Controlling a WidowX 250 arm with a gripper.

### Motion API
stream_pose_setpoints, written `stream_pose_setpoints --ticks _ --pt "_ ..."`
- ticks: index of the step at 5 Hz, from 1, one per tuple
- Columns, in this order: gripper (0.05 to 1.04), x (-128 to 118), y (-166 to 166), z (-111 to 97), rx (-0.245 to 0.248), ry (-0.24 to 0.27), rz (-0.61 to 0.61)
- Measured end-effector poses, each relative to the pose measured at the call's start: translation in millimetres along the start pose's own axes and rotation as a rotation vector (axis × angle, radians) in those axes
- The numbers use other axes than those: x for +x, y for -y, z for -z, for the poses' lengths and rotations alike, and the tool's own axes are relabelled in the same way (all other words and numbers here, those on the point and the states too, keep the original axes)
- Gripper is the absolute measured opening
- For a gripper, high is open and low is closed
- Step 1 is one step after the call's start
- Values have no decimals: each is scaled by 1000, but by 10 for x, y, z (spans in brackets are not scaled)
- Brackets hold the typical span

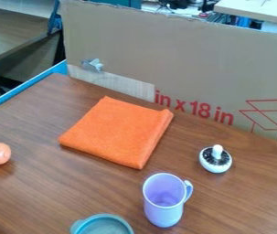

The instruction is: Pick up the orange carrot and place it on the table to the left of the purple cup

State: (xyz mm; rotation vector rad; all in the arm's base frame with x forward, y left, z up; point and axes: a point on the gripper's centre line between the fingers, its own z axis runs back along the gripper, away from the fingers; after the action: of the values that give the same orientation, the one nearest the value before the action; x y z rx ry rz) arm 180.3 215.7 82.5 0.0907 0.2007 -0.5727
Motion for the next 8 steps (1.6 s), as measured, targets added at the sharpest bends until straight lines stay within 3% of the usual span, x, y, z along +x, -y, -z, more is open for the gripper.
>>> stream_pose_setpoints --ticks 1,2,3,4,5,6,7,8 --pt "1004 -55 -12 81 -59 33 -65" --pt "1004 -71 12 116 -84 26 -6" --pt "1004 -26 72 163 -98 54 104" --pt "1004 65 131 169 -70 88 228" --pt "1004 269 99 150 6 77 358" --pt "1005 364 95 221 21 53 447" --pt "1005 447 111 268 15 51 493" --pt "1004 445 146 342 -25 31 501"
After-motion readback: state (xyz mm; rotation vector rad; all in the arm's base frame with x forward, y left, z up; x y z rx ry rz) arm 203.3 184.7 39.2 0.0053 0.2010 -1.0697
